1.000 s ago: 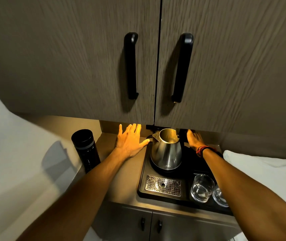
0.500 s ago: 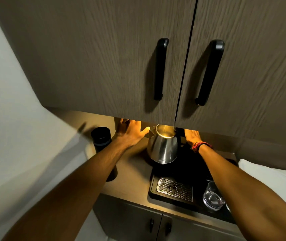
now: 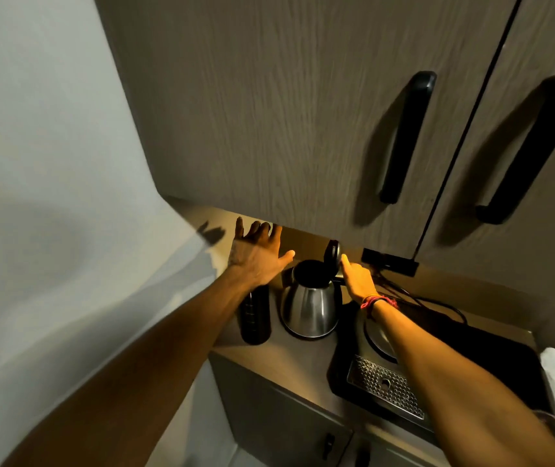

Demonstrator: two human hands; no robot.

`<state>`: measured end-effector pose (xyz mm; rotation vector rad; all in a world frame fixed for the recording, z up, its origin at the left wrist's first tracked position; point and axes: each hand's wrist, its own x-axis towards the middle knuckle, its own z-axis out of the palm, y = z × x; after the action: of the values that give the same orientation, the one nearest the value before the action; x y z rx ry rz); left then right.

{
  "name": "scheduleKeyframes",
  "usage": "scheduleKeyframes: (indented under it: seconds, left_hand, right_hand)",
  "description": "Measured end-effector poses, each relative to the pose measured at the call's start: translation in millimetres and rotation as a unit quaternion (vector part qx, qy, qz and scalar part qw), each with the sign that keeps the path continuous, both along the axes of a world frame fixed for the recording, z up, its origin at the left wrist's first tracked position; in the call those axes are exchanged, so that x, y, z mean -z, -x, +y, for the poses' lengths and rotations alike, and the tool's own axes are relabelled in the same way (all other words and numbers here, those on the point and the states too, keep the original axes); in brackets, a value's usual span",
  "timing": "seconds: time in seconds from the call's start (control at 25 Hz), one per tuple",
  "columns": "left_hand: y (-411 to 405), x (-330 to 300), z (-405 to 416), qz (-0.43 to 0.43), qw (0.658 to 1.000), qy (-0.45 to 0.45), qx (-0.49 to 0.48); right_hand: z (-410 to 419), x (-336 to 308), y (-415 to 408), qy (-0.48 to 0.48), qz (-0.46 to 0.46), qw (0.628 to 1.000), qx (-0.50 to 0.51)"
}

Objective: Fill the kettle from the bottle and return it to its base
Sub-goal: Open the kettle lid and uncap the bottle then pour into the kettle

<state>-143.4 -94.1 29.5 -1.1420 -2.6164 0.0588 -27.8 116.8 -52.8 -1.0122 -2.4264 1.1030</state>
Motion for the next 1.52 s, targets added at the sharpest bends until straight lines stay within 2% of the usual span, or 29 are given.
scheduleKeyframes:
  seconds: [0.2,0.28,0.36,0.44,0.56,0.72,0.8,0.88,0.96,1.0,1.12,1.2,1.32,1.44,1.52]
  left_hand:
    - [1.5,-2.2,-20.6,0.019,0.999,0.033,0.000]
    - [6.1,-4.4,-26.7,-0.020,0.999,0.025,0.008]
    - [11.9,-6.2,-30.1,-0.082,0.996,0.023,0.000]
    - [13.9,-5.9,-30.1,-0.089,0.995,0.022,-0.040]
    - [15.1,-8.8,-29.4,-0.062,0.992,0.023,-0.103]
    - [26.1,-13.7,-36.2,-0.164,0.985,0.050,-0.032]
    - [24.7,-9.9,-38.7,-0.121,0.992,0.020,-0.027]
    - [13.9,-2.5,-36.7,0.012,0.998,-0.047,-0.030]
    - [-0.5,11.8,-32.0,0.106,0.989,-0.099,0.020]
    - [-8.7,23.2,-28.7,0.117,0.984,-0.113,0.071]
    - [-44.9,78.4,-19.4,0.045,0.975,-0.055,0.213]
    - [-68.1,122.3,-16.1,0.002,0.974,0.019,0.227]
    - [-87.2,169.1,-16.7,-0.105,0.984,0.059,0.129]
    - [-89.4,191.3,-17.4,-0.195,0.979,0.048,0.041]
    - [-89.6,197.8,-17.2,-0.224,0.974,0.038,0.016]
  right_hand:
    - [-13.8,17.0,10.1,-0.041,-0.029,0.998,-0.038]
    - [-13.7,18.2,11.3,-0.069,-0.028,0.995,-0.065]
    - [-12.0,16.8,13.5,-0.036,-0.006,0.998,-0.060]
    - [-11.2,16.1,13.8,0.031,0.058,0.998,-0.017]
    - [-8.7,16.6,9.2,-0.042,0.008,0.998,-0.046]
    - [-3.8,15.4,6.5,-0.114,-0.020,0.990,-0.086]
    - [-1.7,16.8,6.8,-0.130,-0.039,0.986,-0.101]
    - [0.0,18.1,6.6,-0.143,-0.059,0.982,-0.109]
    - [0.1,18.0,6.7,-0.147,-0.073,0.980,-0.114]
    - [-0.1,17.9,6.9,-0.146,-0.075,0.980,-0.116]
    - [-0.4,17.6,6.5,-0.150,-0.084,0.978,-0.119]
    - [1.0,18.9,6.3,-0.162,-0.092,0.975,-0.121]
    - [2.1,17.4,6.6,-0.150,-0.089,0.978,-0.116]
    - [2.0,16.7,6.4,-0.149,-0.098,0.978,-0.105]
    - [1.7,17.3,5.7,-0.153,-0.110,0.976,-0.106]
